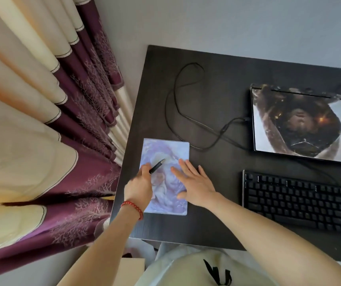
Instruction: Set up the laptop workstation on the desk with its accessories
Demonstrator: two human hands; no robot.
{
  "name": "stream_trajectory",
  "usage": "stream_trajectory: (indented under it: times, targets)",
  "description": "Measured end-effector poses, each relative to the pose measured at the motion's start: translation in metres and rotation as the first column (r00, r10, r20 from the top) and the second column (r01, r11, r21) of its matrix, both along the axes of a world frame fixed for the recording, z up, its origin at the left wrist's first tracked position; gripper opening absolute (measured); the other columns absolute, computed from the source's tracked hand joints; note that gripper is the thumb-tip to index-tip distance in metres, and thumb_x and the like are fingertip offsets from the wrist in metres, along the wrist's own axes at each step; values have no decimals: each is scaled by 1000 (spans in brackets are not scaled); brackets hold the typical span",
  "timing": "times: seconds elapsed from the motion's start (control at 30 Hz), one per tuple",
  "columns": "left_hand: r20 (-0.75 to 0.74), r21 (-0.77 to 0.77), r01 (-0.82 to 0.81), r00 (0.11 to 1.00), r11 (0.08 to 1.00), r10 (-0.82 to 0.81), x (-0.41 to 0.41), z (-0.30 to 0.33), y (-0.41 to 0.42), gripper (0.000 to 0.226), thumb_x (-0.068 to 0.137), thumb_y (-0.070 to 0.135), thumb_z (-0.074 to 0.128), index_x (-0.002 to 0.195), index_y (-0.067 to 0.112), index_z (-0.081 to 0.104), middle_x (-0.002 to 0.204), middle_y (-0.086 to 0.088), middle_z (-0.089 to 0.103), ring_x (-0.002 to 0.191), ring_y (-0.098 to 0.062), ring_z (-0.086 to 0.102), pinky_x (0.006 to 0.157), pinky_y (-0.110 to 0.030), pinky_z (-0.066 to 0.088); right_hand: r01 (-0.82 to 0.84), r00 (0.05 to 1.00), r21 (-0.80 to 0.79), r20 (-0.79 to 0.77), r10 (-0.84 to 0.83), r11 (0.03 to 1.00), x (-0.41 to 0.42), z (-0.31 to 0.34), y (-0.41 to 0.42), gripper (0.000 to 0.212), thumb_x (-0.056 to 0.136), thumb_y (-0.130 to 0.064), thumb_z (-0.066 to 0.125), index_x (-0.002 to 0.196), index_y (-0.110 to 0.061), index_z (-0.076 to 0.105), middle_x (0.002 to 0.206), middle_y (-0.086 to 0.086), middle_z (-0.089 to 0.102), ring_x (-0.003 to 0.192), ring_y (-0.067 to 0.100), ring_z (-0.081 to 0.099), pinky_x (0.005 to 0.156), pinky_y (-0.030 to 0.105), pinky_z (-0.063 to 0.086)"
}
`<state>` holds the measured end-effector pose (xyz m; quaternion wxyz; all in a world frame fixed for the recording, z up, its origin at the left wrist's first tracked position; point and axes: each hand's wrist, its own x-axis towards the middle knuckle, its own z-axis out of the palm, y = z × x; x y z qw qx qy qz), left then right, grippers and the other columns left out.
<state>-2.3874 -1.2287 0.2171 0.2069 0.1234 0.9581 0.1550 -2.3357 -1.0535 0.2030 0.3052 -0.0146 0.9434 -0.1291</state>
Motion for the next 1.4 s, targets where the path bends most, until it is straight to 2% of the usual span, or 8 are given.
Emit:
stream_trajectory:
  times: [0.13, 0.27, 0.33, 0.5, 0.6, 0.7, 0.93, 1.4]
  targets:
    - [-74, 89, -68, 994, 994, 74, -11, 3, 8, 27, 96, 15, 37, 121, 12, 47, 92, -15, 68, 84, -40, 62, 65, -38, 43, 331, 923, -320, -85, -375, 888, -6, 10, -3, 53, 94, -28, 48, 143, -18, 29, 154, 2, 24, 143, 16, 17, 118, 43, 6]
    - [111, 427, -149, 987, 892, 112, 5, 8, 21, 23, 91, 19, 53, 113, 14, 61, 87, -7, 72, 79, -24, 68, 71, -30, 49, 669, 597, -682, 258, -759, 295, -14, 26, 0, 38, 93, -24, 53, 128, -9, 50, 118, 1, 61, 110, 14, 56, 100, 33, 43]
    - [169, 485, -128, 984, 865, 51, 14, 10, 30, 22, 91, 20, 56, 111, 15, 62, 88, -6, 72, 79, -20, 69, 76, -24, 50, 668, 557, -711, 282, -781, 219, -17, 32, 2, 28, 92, -22, 54, 109, 0, 60, 93, 5, 64, 82, 12, 59, 76, 25, 48]
    - [95, 475, -20, 995, 880, -29, 21, 3, 46, 32, 91, 27, 54, 122, 20, 57, 108, -5, 69, 98, -19, 65, 85, -20, 45, 673, 514, -702, 220, -829, 231, -19, 32, 14, 25, 92, -15, 52, 89, 10, 58, 61, 9, 51, 60, 17, 48, 55, 20, 39]
    - [-46, 164, 133, 991, 977, -127, 14, -13, 41, 56, 89, 47, 49, 139, 25, 36, 148, -3, 35, 138, -27, 28, 111, -35, 24, 714, 507, -598, 83, -858, 364, -16, 25, 28, 27, 94, -19, 47, 77, 0, 56, 56, 1, 43, 60, 17, 41, 60, 25, 44]
    - [-90, -110, 235, 965, 966, -245, 9, -22, 31, 82, 76, 67, 50, 143, 28, 22, 153, -13, 24, 139, -43, 18, 104, -63, 25, 741, 553, -461, 4, -833, 489, -13, 14, 39, 34, 94, -19, 44, 61, -18, 42, 55, -3, 40, 65, 23, 40, 64, 30, 34]
    - [77, -159, 335, 942, 929, -326, 7, -27, 24, 106, 73, 65, 58, 145, 31, -12, 154, -7, -23, 133, -33, -30, 112, -53, -8, 830, 494, -392, 187, -849, 397, -25, 8, 32, 38, 91, -12, 42, 129, -14, 48, 115, 15, 61, 101, 34, 60, 88, 47, 52]
    - [149, -191, 319, 944, 928, -294, 5, -19, 32, 107, 72, 59, 64, 144, 36, -11, 153, -8, -26, 137, -37, -28, 112, -56, -7, 754, 626, -419, 224, -747, 507, -18, 7, 25, 43, 92, -8, 33, 134, -11, 44, 127, 14, 52, 114, 28, 53, 100, 35, 43]
